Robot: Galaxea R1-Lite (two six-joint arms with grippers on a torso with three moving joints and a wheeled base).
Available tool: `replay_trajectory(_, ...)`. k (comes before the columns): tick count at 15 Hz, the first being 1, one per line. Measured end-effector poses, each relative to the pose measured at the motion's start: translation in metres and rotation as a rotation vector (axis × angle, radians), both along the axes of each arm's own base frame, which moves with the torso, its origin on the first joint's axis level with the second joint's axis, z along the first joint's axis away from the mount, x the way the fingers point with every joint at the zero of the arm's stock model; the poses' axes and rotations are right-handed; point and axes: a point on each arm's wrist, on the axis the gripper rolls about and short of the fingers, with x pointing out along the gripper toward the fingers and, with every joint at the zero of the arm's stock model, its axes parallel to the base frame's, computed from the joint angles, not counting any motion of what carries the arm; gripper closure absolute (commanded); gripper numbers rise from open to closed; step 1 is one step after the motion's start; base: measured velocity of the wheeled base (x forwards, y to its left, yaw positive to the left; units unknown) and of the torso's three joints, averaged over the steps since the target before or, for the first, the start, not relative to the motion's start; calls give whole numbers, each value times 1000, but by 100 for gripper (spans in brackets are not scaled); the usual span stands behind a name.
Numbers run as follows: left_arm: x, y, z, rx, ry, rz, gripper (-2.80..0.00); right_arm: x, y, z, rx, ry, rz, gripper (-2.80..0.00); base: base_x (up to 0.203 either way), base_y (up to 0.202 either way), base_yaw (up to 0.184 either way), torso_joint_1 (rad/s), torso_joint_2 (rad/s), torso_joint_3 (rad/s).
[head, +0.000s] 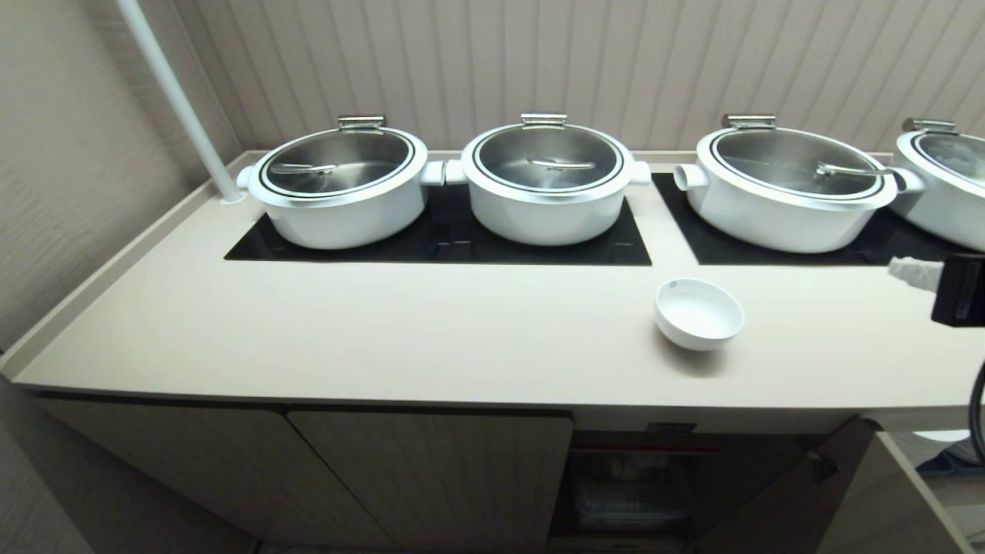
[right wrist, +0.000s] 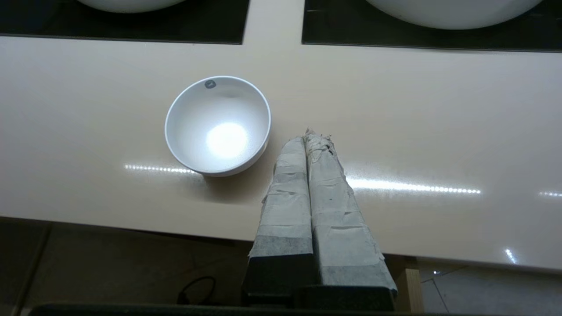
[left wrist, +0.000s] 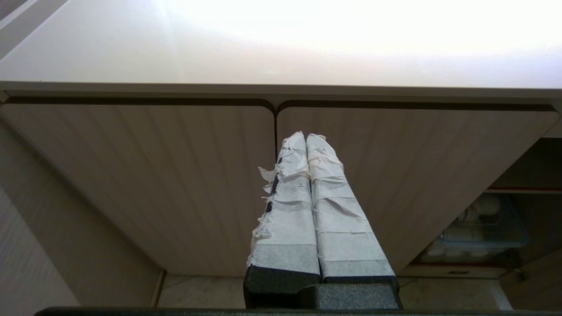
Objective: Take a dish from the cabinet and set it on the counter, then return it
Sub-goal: Pick up the bowl from the table
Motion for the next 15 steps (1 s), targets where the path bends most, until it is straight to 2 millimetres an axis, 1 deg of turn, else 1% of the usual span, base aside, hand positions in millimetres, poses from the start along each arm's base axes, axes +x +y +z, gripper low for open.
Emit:
replay_trajectory(2, 0, 0, 0, 0, 0, -1, 0, 29, 4, 6, 0, 70, 23, 0, 0, 0, 0, 0, 0, 0)
replay_trajectory(7, 0, 0, 0, 0, 0, 0, 0, 81, 8, 17, 3, 312, 40, 0, 0, 0, 0, 0, 0, 0)
replay_trajectory(11, 0, 0, 0, 0, 1, -1, 0, 122, 13, 16, 13, 493, 43, 0, 0, 0, 0, 0, 0, 0)
replay_trajectory(14, 0, 0, 0, 0, 1, 0, 0, 146, 17, 15, 24, 574, 43, 0, 0, 0, 0, 0, 0, 0)
replay_trajectory(15, 0, 0, 0, 0, 0, 0, 0, 153, 19, 11, 32, 607, 39, 0, 0, 0, 0, 0, 0, 0)
